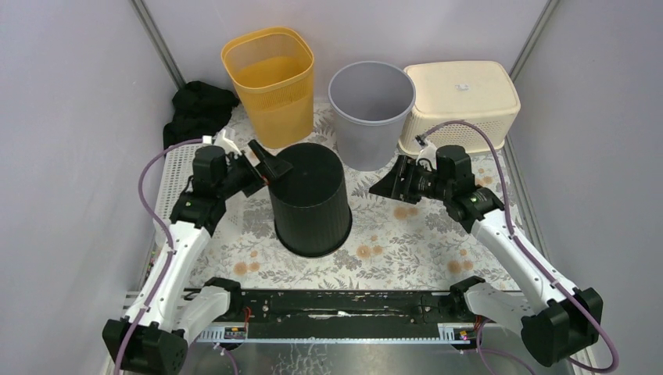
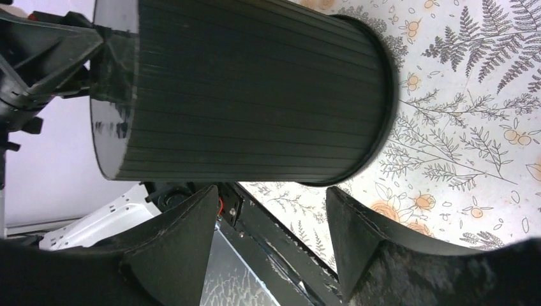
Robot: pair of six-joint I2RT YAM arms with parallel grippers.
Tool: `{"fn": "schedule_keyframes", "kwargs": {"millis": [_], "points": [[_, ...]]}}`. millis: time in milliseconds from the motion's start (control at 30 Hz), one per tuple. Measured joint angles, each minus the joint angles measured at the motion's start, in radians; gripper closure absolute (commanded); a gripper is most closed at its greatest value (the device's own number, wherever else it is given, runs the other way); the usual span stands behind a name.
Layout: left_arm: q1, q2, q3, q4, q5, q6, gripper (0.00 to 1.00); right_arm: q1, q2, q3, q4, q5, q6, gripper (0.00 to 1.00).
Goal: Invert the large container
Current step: Move the container to the center of the board.
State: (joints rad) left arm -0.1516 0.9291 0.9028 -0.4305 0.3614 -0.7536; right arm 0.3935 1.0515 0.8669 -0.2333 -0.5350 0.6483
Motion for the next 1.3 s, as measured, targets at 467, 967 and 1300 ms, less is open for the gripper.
{"fn": "schedule_keyframes", "kwargs": {"millis": [467, 967, 1300], "points": [[-0.403, 0.421, 0.13, 0.416, -0.079, -0.105, 0.0, -0.006, -0.143, 0.21, -0.292, 0.156, -0.116, 0.29], [-0.51, 0.772, 0.444, 0.552, -0.003, -0.038, 0.0, -0.006, -0.35, 0.315, -0.454, 0.364, -0.219, 0.27], [-0.478, 0.601, 0.578, 0.39, -0.029, 0.11, 0.0, -0.006, -0.332, 0.301, -0.402, 0.141, -0.239, 0.28]]}}
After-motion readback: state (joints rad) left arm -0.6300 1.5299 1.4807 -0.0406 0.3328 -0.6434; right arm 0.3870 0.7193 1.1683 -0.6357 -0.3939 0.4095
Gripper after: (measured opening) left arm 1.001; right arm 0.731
